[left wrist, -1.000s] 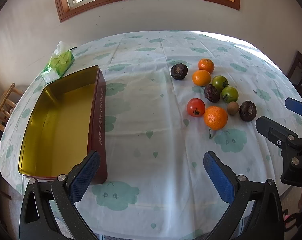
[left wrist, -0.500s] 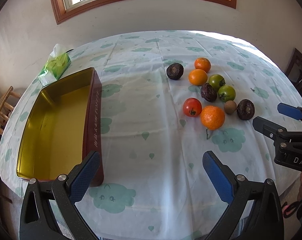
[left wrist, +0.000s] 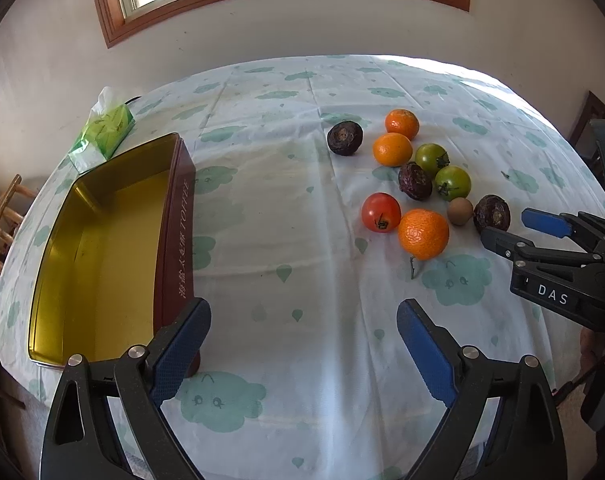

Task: Organize fruits
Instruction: 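Grasp the dark passion fruit with the right tool while the left tool grasps a tangerine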

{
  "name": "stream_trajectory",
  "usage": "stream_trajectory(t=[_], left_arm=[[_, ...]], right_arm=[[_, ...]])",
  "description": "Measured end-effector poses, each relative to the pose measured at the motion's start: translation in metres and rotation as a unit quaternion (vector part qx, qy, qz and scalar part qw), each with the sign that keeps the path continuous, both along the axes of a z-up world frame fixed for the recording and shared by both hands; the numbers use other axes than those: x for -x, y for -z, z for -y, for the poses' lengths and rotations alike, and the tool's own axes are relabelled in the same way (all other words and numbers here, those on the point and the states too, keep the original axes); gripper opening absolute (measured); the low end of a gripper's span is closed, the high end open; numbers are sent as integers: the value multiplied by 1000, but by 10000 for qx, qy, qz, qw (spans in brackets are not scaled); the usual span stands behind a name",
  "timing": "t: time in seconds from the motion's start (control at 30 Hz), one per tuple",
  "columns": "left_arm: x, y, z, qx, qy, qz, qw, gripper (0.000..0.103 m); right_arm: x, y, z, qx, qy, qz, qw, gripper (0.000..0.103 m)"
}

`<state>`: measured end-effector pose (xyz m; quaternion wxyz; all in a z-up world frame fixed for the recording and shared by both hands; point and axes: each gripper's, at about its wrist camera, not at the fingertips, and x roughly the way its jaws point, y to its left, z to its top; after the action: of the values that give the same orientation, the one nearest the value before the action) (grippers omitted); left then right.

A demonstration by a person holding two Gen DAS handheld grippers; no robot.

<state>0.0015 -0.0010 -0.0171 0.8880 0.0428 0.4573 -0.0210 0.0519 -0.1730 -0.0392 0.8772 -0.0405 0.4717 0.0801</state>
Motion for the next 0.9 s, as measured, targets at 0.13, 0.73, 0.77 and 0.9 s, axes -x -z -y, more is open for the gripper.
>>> stream_trajectory(t=[0.13, 0.73, 0.77, 0.9], left_arm=[[-2, 0, 1, 42, 27, -28, 10000, 90], [-14, -1, 16, 120, 283, -18, 9995, 84], [-15, -2, 18, 135, 323, -9, 9994, 83], [-20, -1, 27, 200, 458, -36, 9987, 77]], right_arm=[[-7, 5, -2, 84, -1, 23, 10000, 55], [-16, 14, 27, 14, 380, 118, 9992, 31], [-18, 14, 34, 52, 459, 144, 9988, 31], [-31, 15, 64, 164, 807, 219, 9964, 31]])
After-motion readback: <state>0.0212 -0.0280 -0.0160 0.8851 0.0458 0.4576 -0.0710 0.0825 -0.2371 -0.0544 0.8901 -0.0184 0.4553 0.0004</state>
